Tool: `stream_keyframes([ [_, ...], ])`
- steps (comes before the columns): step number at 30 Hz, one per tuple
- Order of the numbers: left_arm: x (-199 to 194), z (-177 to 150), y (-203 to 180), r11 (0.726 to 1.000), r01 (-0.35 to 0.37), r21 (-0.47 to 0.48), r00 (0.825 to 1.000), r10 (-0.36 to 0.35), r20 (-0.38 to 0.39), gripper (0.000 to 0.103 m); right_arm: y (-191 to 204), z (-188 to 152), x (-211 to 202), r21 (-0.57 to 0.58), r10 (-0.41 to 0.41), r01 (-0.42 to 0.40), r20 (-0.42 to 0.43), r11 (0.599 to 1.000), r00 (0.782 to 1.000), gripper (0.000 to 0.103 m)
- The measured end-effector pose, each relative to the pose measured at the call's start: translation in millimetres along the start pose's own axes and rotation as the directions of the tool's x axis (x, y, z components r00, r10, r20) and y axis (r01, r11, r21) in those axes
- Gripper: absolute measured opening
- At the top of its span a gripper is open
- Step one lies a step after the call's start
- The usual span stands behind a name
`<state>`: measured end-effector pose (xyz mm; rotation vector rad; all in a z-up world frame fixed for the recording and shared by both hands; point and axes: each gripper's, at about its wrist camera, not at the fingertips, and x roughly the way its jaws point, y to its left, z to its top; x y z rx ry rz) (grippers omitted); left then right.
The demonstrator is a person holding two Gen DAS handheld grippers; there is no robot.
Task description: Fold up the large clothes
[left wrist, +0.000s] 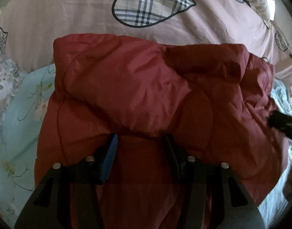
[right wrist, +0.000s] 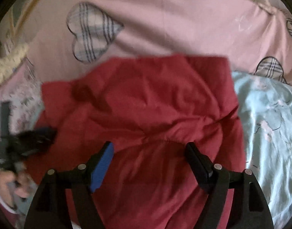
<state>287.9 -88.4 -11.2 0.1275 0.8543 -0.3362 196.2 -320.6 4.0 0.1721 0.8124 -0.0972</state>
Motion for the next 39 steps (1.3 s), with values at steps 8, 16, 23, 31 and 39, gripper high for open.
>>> stream_keyframes([
  [8, -1, 7, 42, 0.997, -0.028, -0.076, 0.999, 0.030, 0.015, 0.047, -30, 14, 27, 0.061, -0.045, 0.047, -0.029, 0.997, 0.999, 0.078],
  [16, 38, 18, 60, 0.990, -0.013, -0.140, 0.999, 0.006, -0.054, 0.048, -54, 15, 47, 0.173, -0.005, 0.013, -0.051, 0.985, 0.999, 0.081],
  [23, 50, 23, 65, 0.989, -0.008, -0.149, 0.997, -0.002, -0.071, 0.048, -57, 14, 51, 0.185, -0.005, 0.013, -0.044, 0.983, 0.999, 0.081],
  [31, 36, 25, 66, 0.987, 0.015, -0.160, 0.998, -0.024, -0.057, 0.048, -54, 17, 53, 0.184, -0.004, 0.012, -0.045, 0.983, 0.999, 0.081],
  [39, -11, 8, 83, 0.967, 0.113, -0.228, 0.994, -0.112, 0.016, 0.056, -50, 15, 27, 0.178, -0.002, 0.002, -0.004, 0.984, 1.000, 0.083],
])
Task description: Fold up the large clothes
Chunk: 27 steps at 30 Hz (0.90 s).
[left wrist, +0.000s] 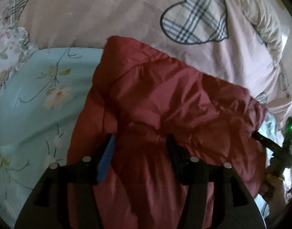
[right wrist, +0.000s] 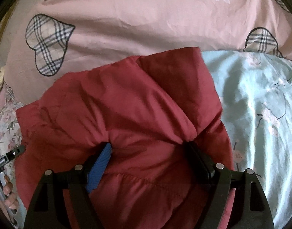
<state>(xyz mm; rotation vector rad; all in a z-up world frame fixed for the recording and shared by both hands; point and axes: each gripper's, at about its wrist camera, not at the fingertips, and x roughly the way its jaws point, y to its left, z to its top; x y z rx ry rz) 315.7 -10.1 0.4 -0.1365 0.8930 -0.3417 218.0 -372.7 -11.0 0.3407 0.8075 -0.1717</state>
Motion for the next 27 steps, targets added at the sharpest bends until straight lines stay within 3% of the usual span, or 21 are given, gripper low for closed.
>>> stream_keyframes([
  [5, -18, -8, 11, 1.000, 0.013, -0.015, 1.000, -0.013, 0.021, 0.058, -1, -7, -22, -0.002, 0.026, -0.026, 0.013, 1.000, 1.000, 0.083],
  [16, -28, -16, 54, 0.993, 0.029, -0.112, 0.999, -0.026, 0.029, 0.074, -22, -27, -65, 0.020, 0.089, -0.089, 0.026, 0.996, 0.996, 0.083],
  [27, -14, -25, 91, 0.951, 0.172, -0.255, 0.984, -0.176, 0.006, 0.076, -87, -41, -60, 0.205, 0.143, -0.134, -0.031, 0.970, 0.989, 0.083],
])
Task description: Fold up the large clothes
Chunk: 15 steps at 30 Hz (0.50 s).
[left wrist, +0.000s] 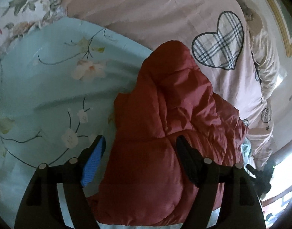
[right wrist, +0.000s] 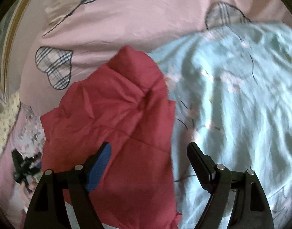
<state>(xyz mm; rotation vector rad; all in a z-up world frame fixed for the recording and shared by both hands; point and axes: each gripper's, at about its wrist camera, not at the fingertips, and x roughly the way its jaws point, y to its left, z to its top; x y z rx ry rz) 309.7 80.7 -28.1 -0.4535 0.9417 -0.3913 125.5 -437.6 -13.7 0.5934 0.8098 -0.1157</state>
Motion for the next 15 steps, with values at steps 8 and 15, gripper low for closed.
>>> stream_keyframes([
  [8, 18, 1, 0, 1.000, 0.015, -0.015, 0.999, -0.016, -0.046, 0.084, -18, 0, 32, 0.097, 0.079, -0.073, -0.057, 0.993, 0.995, 0.091],
  [15, 44, 6, -7, 0.998, 0.054, -0.012, 0.993, -0.055, -0.107, 0.092, -27, 7, 55, 0.138, 0.141, -0.131, -0.066, 0.982, 0.988, 0.100],
])
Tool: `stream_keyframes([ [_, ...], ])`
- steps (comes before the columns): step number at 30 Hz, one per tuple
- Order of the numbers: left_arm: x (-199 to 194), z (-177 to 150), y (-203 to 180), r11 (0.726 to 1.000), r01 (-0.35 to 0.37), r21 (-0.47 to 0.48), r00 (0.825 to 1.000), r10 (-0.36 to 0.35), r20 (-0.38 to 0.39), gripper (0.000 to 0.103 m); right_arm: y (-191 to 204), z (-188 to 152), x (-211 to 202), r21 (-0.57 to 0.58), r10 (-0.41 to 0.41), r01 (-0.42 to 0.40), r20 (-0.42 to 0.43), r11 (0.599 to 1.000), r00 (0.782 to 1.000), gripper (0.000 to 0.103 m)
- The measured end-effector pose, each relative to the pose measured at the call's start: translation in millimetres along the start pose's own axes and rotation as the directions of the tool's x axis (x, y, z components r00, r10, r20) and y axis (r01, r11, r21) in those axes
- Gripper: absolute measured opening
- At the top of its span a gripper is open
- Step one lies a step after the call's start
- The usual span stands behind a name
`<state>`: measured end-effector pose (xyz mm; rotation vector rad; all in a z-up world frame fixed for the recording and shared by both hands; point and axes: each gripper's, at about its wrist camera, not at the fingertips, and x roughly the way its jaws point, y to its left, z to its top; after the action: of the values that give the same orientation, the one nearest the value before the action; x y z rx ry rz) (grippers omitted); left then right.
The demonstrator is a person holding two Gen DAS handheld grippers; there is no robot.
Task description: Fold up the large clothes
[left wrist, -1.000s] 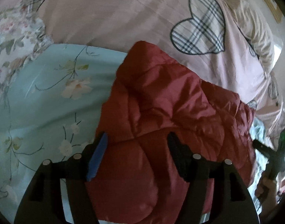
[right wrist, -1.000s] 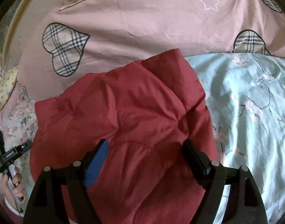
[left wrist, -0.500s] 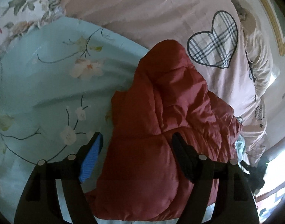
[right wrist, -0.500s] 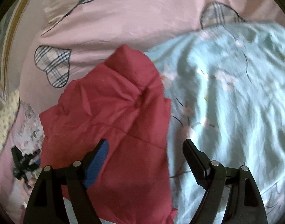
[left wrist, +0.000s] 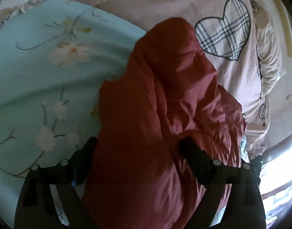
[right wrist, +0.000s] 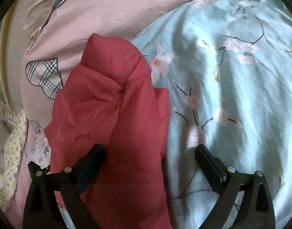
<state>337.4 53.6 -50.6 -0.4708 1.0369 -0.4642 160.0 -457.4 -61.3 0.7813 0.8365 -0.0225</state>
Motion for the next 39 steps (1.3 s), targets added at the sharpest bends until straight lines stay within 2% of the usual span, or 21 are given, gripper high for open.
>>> stream_keyframes([
  [3, 13, 2, -4, 1.000, 0.009, 0.005, 1.000, -0.008, -0.021, 0.097, 3, 2, 4, -0.010, 0.012, -0.012, -0.013, 1.000, 1.000, 0.100],
  [6, 20, 2, -6, 1.000, 0.022, 0.005, 0.999, -0.022, -0.034, 0.098, 8, 2, 12, -0.016, 0.040, -0.041, -0.046, 0.999, 0.998, 0.096],
  [8, 22, 2, -9, 1.000, 0.019, 0.024, 1.000, -0.018, -0.025, 0.096, 14, 0, 15, -0.033, 0.056, -0.058, -0.057, 0.998, 0.997, 0.084],
  [10, 21, 0, -13, 0.999, 0.013, 0.050, 1.000, -0.012, -0.017, 0.082, 18, -2, 15, -0.036, 0.067, -0.070, -0.056, 0.997, 0.996, 0.072],
  [13, 17, -5, -22, 0.995, -0.011, 0.099, 1.000, 0.011, 0.001, 0.069, 22, -3, 14, -0.046, 0.060, -0.063, -0.052, 0.997, 0.997, 0.065],
  [16, 10, -7, -27, 0.993, -0.012, 0.116, 1.000, 0.011, 0.009, 0.058, 26, -3, 13, -0.046, 0.061, -0.064, -0.046, 0.997, 0.997, 0.058],
  [20, -4, -10, -32, 0.990, -0.015, 0.140, 1.000, 0.012, 0.021, 0.049, 35, -5, 6, -0.047, 0.057, -0.059, -0.036, 0.997, 0.998, 0.048],
  [29, -46, -27, -42, 0.983, 0.008, 0.183, 1.000, -0.013, 0.028, 0.039, 50, -25, -28, -0.068, 0.063, -0.067, -0.059, 0.995, 0.996, 0.039],
  [34, -86, -51, -49, 0.974, 0.033, 0.223, 0.999, -0.040, 0.029, 0.037, 62, -57, -58, -0.083, 0.087, -0.095, -0.096, 0.992, 0.992, 0.038],
  [39, -121, -90, -42, 0.974, 0.066, 0.216, 0.998, -0.068, 0.001, 0.036, 64, -102, -91, -0.082, 0.114, -0.125, -0.129, 0.989, 0.985, 0.037],
])
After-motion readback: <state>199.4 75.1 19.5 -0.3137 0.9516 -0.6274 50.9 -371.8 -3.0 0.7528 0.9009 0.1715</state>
